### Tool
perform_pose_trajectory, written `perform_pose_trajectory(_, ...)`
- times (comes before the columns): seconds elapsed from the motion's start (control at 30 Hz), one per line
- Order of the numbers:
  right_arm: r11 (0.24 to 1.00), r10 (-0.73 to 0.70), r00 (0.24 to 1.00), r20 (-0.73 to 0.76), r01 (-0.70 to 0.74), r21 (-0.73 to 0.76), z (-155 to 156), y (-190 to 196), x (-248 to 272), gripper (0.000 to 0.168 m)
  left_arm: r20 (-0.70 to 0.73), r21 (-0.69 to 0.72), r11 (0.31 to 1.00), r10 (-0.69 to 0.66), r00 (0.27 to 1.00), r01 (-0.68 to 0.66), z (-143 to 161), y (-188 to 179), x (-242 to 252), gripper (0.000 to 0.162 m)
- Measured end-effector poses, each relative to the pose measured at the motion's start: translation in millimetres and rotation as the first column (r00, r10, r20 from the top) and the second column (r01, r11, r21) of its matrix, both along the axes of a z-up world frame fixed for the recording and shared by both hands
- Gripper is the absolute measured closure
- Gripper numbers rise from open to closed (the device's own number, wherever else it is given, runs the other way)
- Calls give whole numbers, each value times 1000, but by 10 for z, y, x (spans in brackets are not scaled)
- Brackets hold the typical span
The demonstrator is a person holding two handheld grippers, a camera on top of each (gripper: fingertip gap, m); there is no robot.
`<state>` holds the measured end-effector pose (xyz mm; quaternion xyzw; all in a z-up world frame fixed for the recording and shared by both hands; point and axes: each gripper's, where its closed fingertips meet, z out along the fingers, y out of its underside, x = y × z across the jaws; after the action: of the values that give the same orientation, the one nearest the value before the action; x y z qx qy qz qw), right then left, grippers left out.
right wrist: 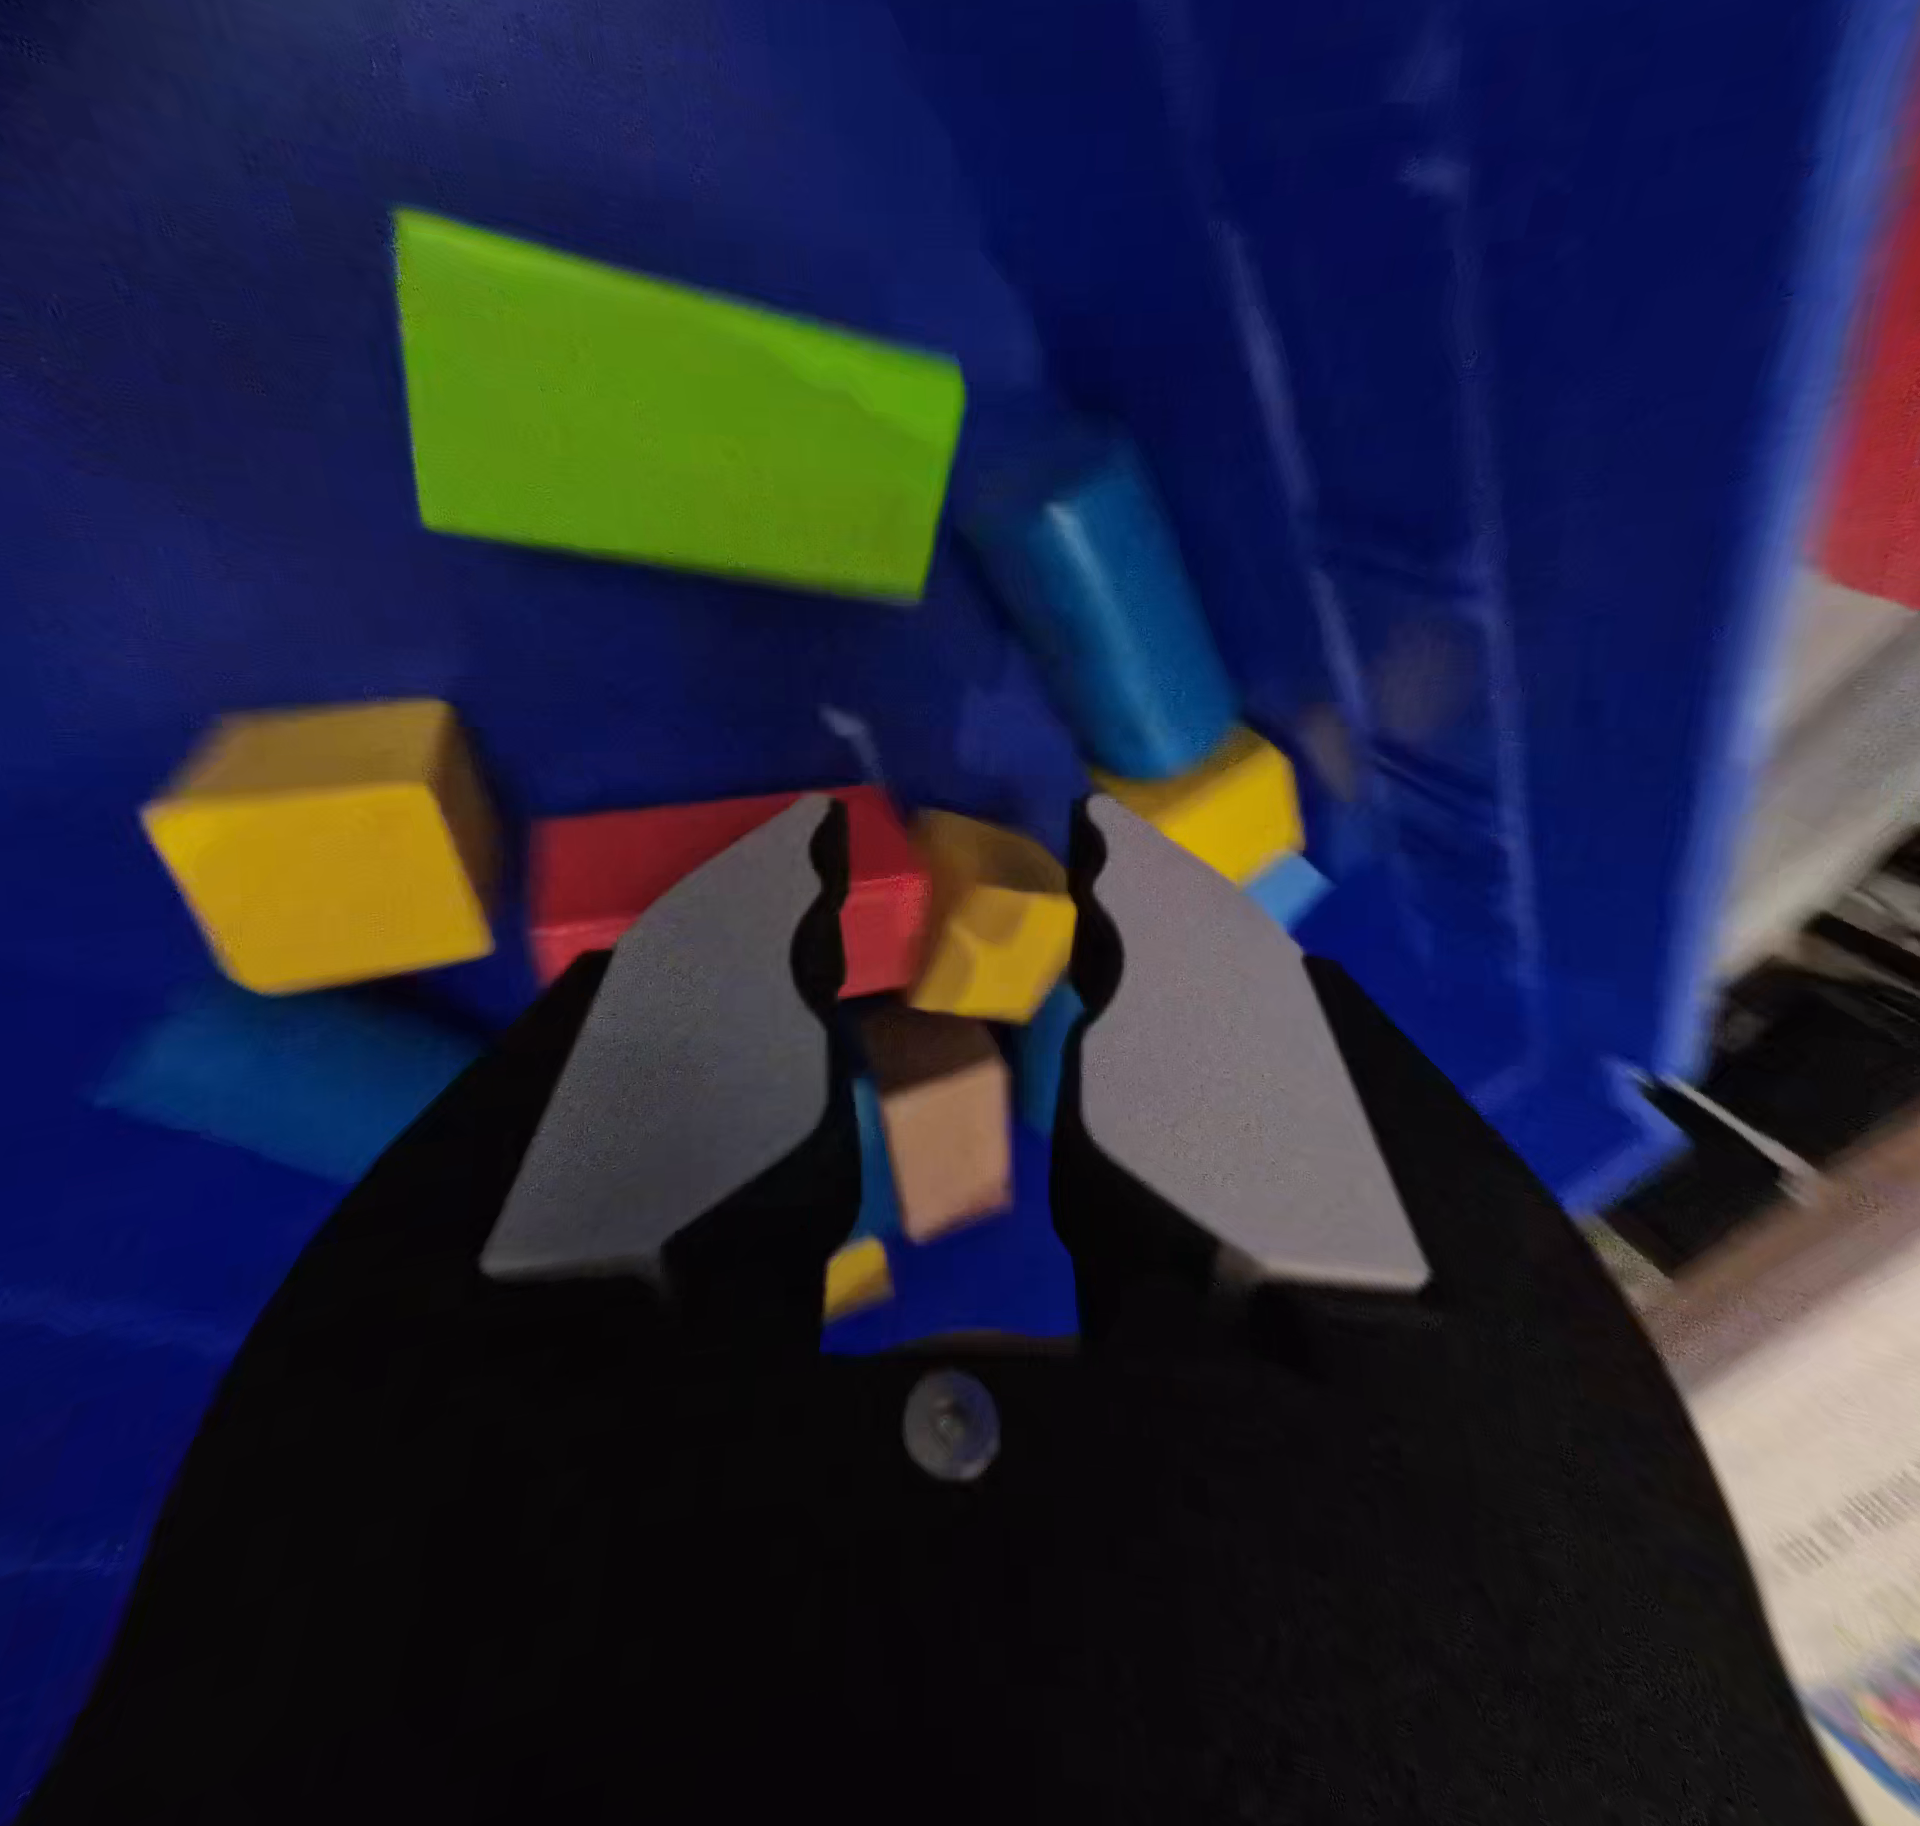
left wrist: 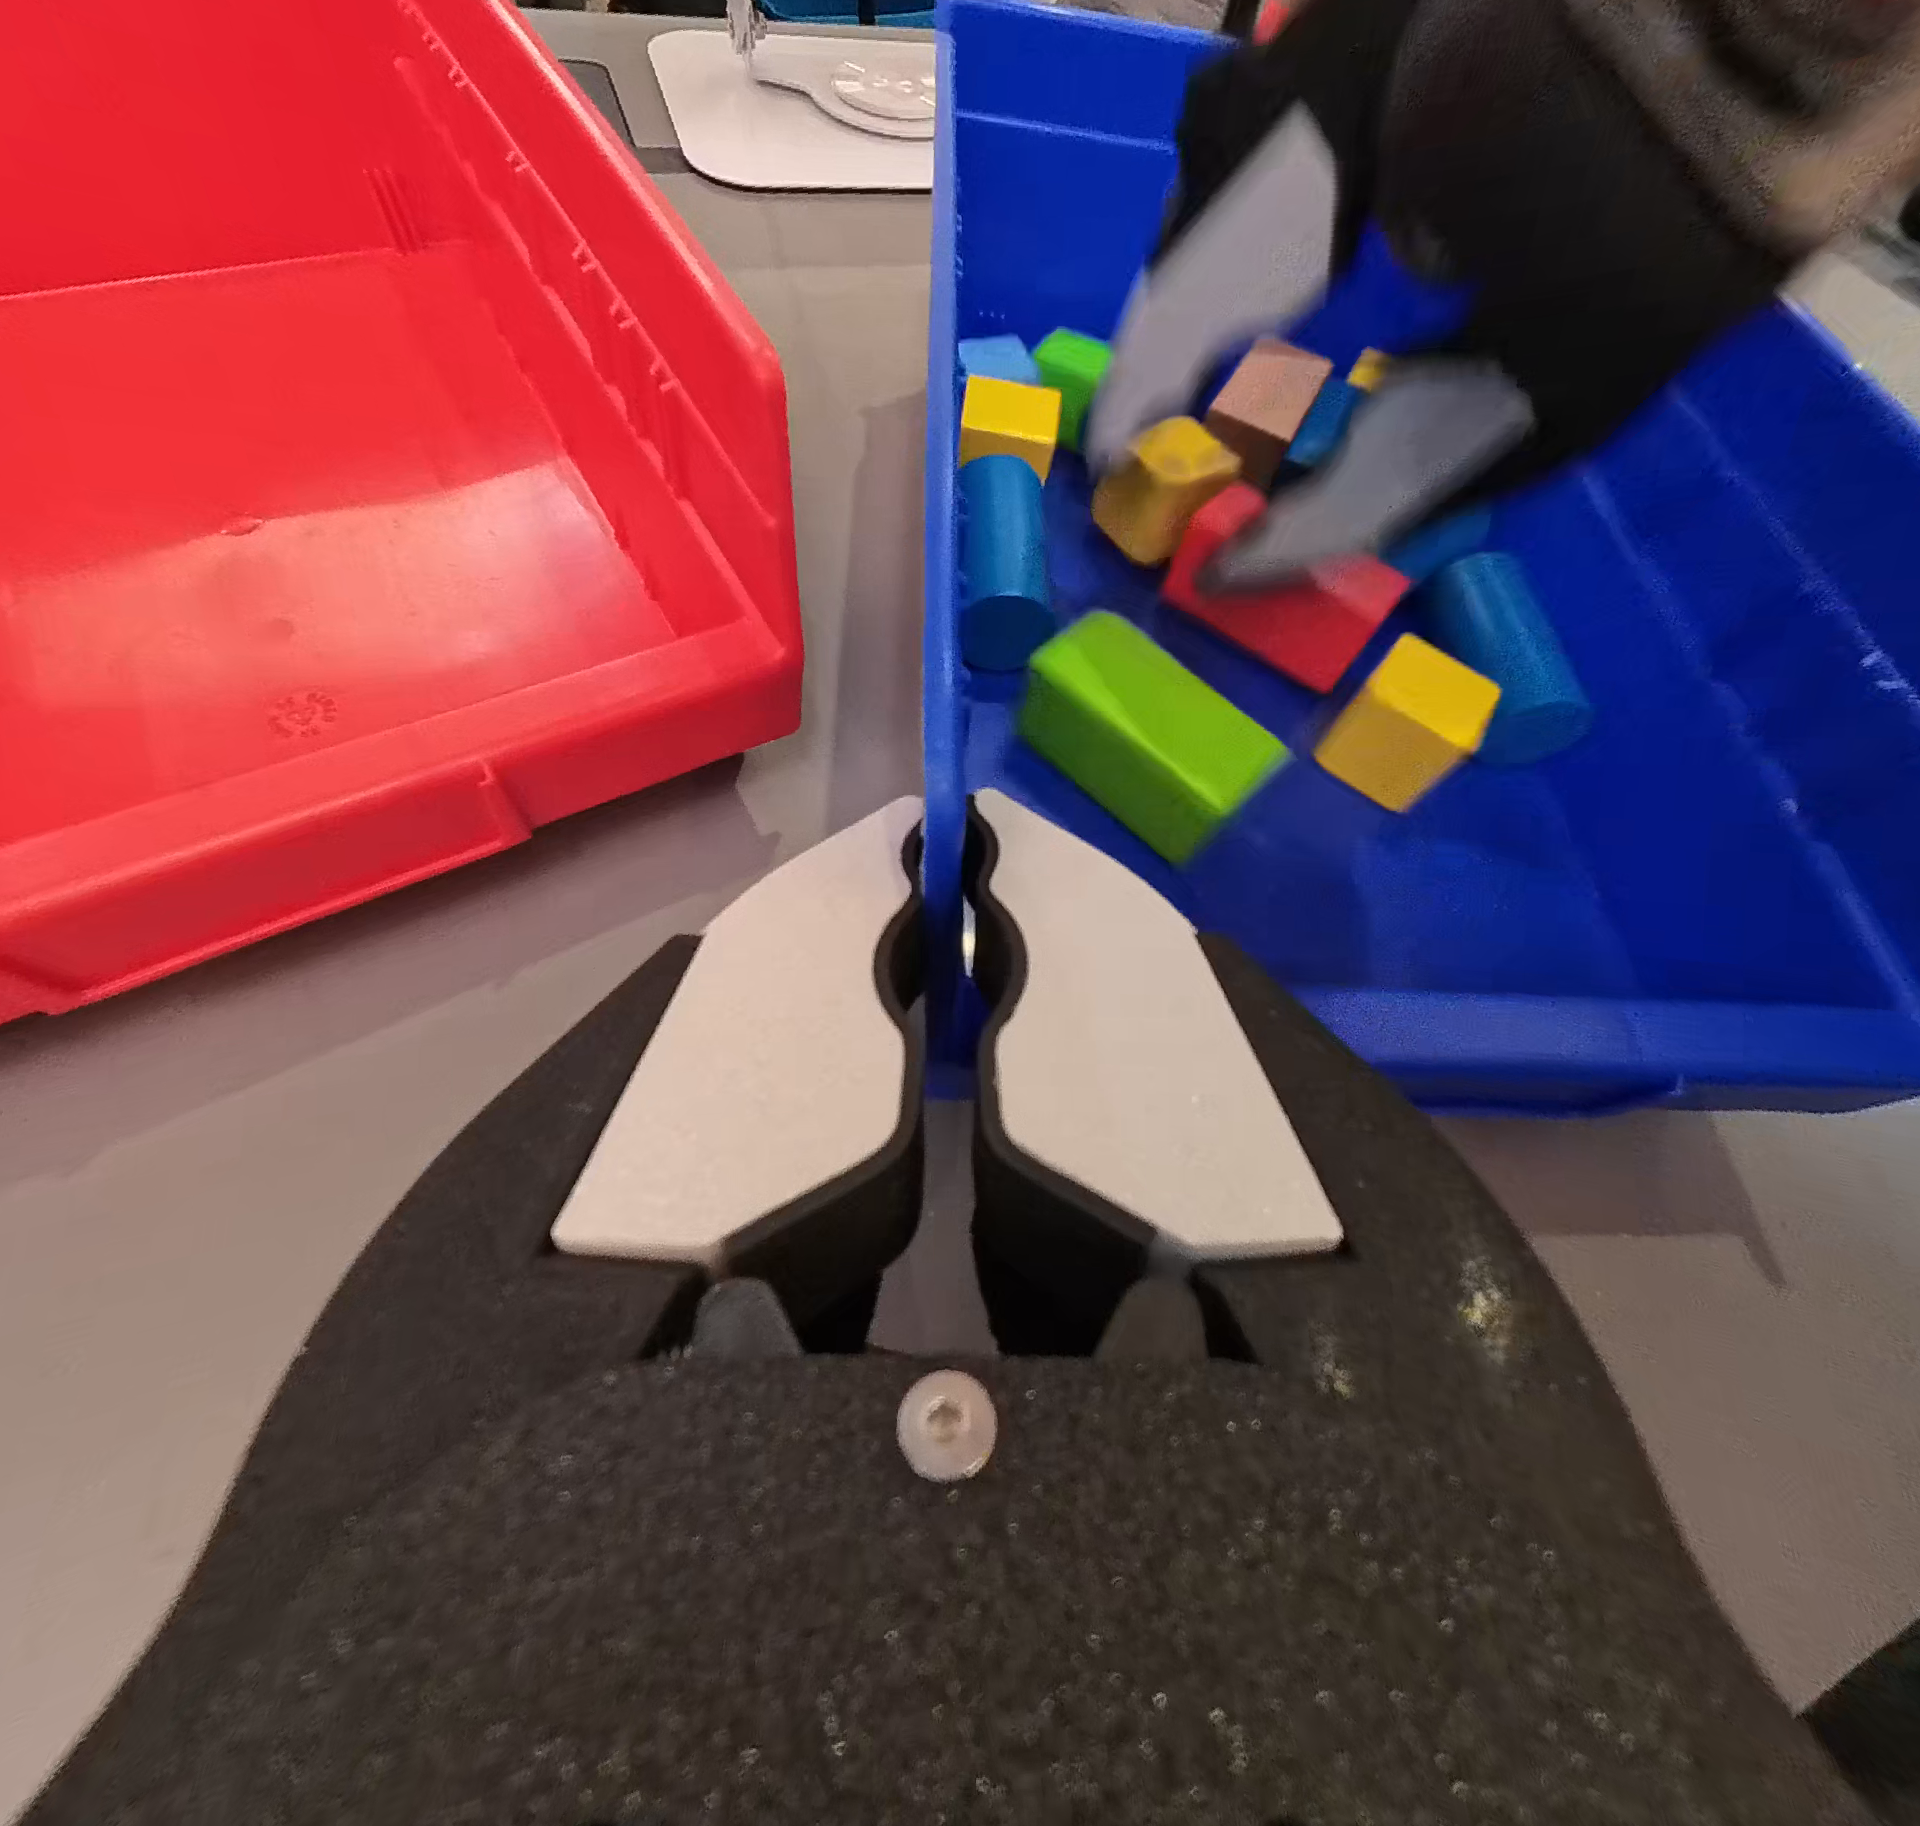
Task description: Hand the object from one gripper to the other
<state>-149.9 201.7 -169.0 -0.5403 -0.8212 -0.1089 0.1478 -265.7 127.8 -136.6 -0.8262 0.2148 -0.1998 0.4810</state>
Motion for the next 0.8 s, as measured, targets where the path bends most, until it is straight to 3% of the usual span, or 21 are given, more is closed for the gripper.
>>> perform_pose_trajectory(0.03,998,-11,1000,-10,11,66,150,236,95,127,-4,3,1000,0,1000,0,1,-1,2,159)
perform_pose_trajectory(0.13,965,-232,969,-85,219,-142,340,366,279,112,-3,4,1000,0,1000,0,0,0,2,159)
perform_pose_trajectory(0.2,944,-323,946,-28,320,-77,380,558,531,123,-4,4,1000,5,1000,-5,0,1,1,159)
perform_pose_trajectory(0.27,914,-401,908,121,405,-13,250,599,868,120,2,0,1000,9,1000,-9,-1,0,7,159)
perform_pose_trajectory(0.3,930,-366,918,154,364,43,215,592,891,135,9,-2,1000,7,1000,-7,-2,-5,23,159)
perform_pose_trajectory(0.33,945,-326,924,200,318,71,138,537,906,127,-1,6,1000,12,1000,-12,0,-7,32,159)
perform_pose_trajectory(0.37,955,-296,920,257,283,88,69,483,926,166,-27,20,1000,20,999,-20,-1,-5,29,159)
perform_pose_trajectory(0.43,956,-262,927,269,211,202,65,515,870,168,-20,15,1000,20,1000,-20,-2,-9,33,159)
perform_pose_trajectory(0.47,958,-267,939,215,235,162,62,445,781,168,-13,12,1000,19,1000,-19,-1,-9,33,159)
perform_pose_trajectory(0.5,961,-276,953,121,276,17,52,286,607,167,-17,14,1000,20,1000,-20,-1,-8,34,159)
perform_pose_trajectory(0.57,836,-362,932,-18,317,-448,52,-265,188,152,-19,14,1000,18,1000,-17,-2,-11,45,159)
perform_pose_trajectory(0.6,790,-379,925,1,325,-520,42,-382,138,125,-18,14,1000,17,1000,-16,-2,-10,47,159)
perform_pose_trajectory(0.63,797,-390,920,31,354,-490,18,-340,165,124,-18,14,1000,15,1000,-15,-2,-11,48,159)
perform_pose_trajectory(0.77,796,-530,843,-97,454,-401,147,110,162,123,-15,13,1000,13,1000,-13,-2,-14,49,159)
perform_pose_trajectory(0.8,802,-564,815,-131,502,-324,158,312,224,115,-14,13,1000,12,1000,-11,-1,-15,49,159)
